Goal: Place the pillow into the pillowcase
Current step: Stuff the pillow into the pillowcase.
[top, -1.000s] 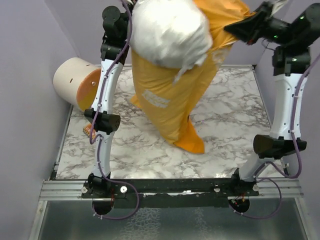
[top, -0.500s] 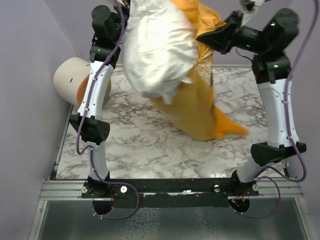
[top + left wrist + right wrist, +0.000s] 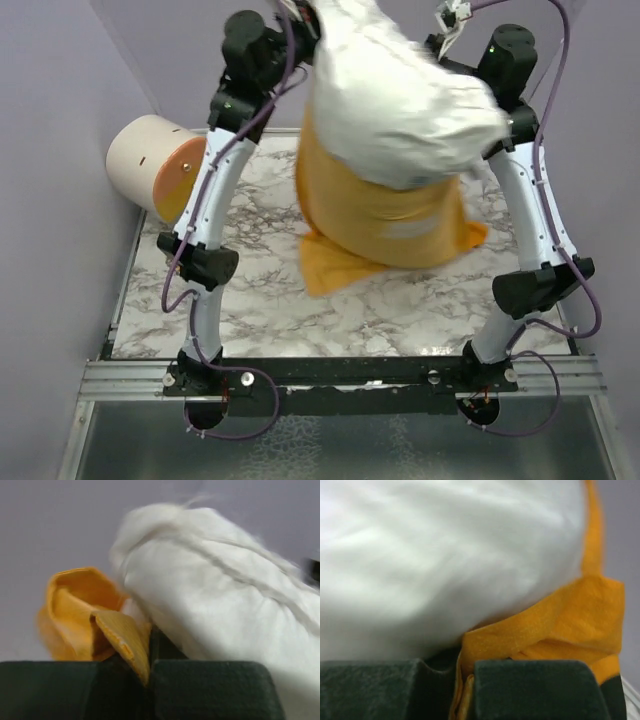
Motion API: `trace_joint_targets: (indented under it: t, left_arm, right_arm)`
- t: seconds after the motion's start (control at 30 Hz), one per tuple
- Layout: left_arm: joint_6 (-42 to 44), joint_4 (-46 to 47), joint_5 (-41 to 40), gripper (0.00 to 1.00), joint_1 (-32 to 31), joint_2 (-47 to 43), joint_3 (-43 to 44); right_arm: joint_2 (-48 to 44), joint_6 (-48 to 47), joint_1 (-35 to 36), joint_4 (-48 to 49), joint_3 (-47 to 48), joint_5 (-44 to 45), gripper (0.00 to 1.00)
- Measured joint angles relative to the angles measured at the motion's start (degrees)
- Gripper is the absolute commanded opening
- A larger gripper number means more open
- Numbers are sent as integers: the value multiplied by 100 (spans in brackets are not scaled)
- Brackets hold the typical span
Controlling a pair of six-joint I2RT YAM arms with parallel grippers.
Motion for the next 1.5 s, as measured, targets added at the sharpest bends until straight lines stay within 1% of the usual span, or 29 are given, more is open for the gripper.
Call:
trace_joint_targets:
  t: [0.07,0.13,0.17,0.23,0.27,0.3,0.37,0.4,0.47,0.57,0.6,0.67,0.73,0.8,0.83,0.87,0.93,0.97,1.03,1.1,1.13,1.17,1.2,1.23,1.3,1.37,1.4,1.43,1.5]
  left_arm:
    - [-289,-133,-26,0,713,551,614]
    - [-400,114,-219,0,1130,660,481]
    - [-348,208,-286,0,1185,575,295]
    - [-74,817,-588,0,850,-44,-964]
    - [122,1165,-798,0,417,-422,-1596]
    - [254,1335,-907,0,31,-682,-1917]
    - [555,1517,-962,0,-763,-1141,-2216]
    - [654,1528,-859,0,-1043,-1263,-2166]
    - [756,1102,-586,0,-1137,-1233,-1499]
    - [483,33,-315,0,-293,-243,334]
    - [337,-24,-238,0,2,70,686]
    - [81,125,-251,0,492,450,903]
    - [87,433,-400,0,669,332,308]
    - [382,866,-741,0,446,-264,-1091]
    - [575,1237,-1014,0,2,-647,-1880]
    - [743,1443,-1172,0,-413,-857,-2181]
    - [981,1558,-1241,0,-1001,-1198,-2472]
    - [1012,1547,-1075,0,-1150,-1290,-2391]
    - [846,1207,-686,0,-1019,-1150,-1703]
    - [581,354,-326,0,-492,-437,-221]
    - [380,219,-173,0,-328,-197,149]
    - [295,39,-133,0,68,457,1029]
    - [188,48,-118,0,210,713,1305]
    - [105,81,-122,0,317,846,1379]
    - [271,146,-245,0,251,798,1115]
    - [745,514,-686,0,-240,184,-173]
    - [898,824,-852,0,-516,-76,-710]
    - [1080,1027,-1001,0,-909,-372,-1189]
    - [1231,1176,-979,0,-1405,-713,-1539]
  right_arm:
    - [-142,-125,625,-15,70,142,0]
    - [-227,79,505,-24,398,-221,0]
    - [-302,452,164,-39,553,-752,0]
    - [-282,922,-905,0,940,-1147,0]
    - [-173,1080,-1390,61,1062,-1174,0]
    - [-33,1222,-1832,232,1093,-1204,0]
    - [142,1303,-2245,372,953,-1198,0]
    - [129,1193,-2173,367,763,-1117,0]
    - [-90,822,-1469,278,227,-914,0]
    - [-286,507,251,485,4,-417,0]
    - [-372,483,581,557,-17,-317,0]
    - [-518,448,669,527,74,-306,0]
    - [-625,780,35,560,291,-885,0]
    - [-680,1493,-970,732,330,-1674,0]
    - [-680,1493,-970,732,330,-1674,0]
    - [-398,1703,-1993,929,380,-1722,0]
    - [-227,1790,-2251,1060,258,-1714,0]
    - [-247,1617,-2103,986,48,-1572,0]
    - [-354,1069,-1207,638,-258,-1211,0]
    - [-358,769,-20,647,-297,-763,0]
    - [-382,702,382,721,-293,-601,0]
    - [-431,605,616,715,-212,-452,0]
    - [-468,560,647,693,-74,-404,0]
    - [-490,597,450,682,81,-479,0]
    - [-608,1067,-439,809,243,-1080,0]
    - [-527,1604,-1604,896,385,-1600,0]
    - [-402,1733,-1943,992,479,-1639,0]
    - [-240,1891,-2243,1163,511,-1646,0]
    - [-127,1886,-2415,1263,302,-1569,0]
